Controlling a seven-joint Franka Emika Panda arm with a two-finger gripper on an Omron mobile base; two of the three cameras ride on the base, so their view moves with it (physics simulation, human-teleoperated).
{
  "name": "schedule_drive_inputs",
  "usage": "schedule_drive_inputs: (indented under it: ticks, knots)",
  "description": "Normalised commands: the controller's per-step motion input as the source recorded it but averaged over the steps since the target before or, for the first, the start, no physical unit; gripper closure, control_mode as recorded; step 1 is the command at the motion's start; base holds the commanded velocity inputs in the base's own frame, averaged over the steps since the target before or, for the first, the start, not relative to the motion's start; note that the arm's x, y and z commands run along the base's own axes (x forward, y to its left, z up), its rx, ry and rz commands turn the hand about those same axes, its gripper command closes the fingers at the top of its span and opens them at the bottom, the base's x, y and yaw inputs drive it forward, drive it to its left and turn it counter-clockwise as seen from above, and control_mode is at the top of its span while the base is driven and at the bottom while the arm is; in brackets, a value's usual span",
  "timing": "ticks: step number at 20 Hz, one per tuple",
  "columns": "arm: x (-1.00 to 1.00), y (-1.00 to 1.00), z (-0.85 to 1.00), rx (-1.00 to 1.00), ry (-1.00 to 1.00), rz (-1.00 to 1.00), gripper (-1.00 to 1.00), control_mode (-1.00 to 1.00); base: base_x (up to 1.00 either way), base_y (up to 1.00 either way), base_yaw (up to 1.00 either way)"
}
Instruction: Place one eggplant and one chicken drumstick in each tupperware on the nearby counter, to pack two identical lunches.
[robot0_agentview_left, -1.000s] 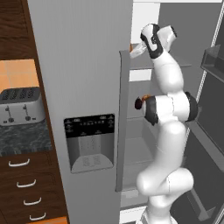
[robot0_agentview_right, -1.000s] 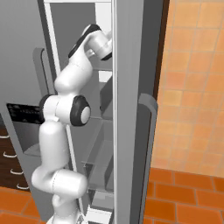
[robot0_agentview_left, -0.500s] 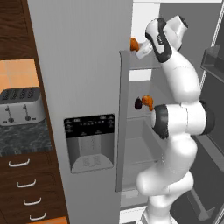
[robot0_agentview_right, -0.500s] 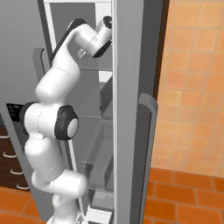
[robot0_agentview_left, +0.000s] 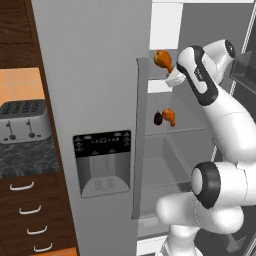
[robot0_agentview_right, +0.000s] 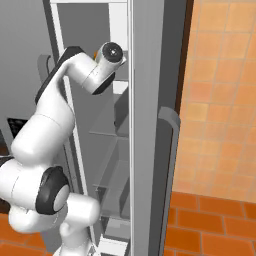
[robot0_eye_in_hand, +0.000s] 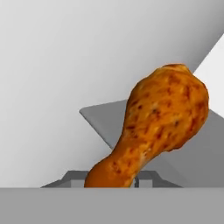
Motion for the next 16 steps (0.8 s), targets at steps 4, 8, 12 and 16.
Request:
schedule_drive_inputs:
  ticks: [4, 8, 12, 16]
  knots:
    - [-1.00, 0.00, 0.07, 0.00, -0.03, -0.13, 1.00, -1.00, 0.00, 0.00, 0.00]
    - [-1.00, 0.18, 0.00, -0.05, -0.09, -0.08, 1.00, -1.00, 0.00, 0.00, 0.00]
    - [-1.00, 0.19, -0.25, -0.15, -0.16, 0.00, 1.00, -1.00, 0.00, 0.00, 0.00]
    - [-0.25, 0.01, -0.07, -0.04, -0.04, 0.00, 1.00, 1.00, -0.75, 0.06, 0.00]
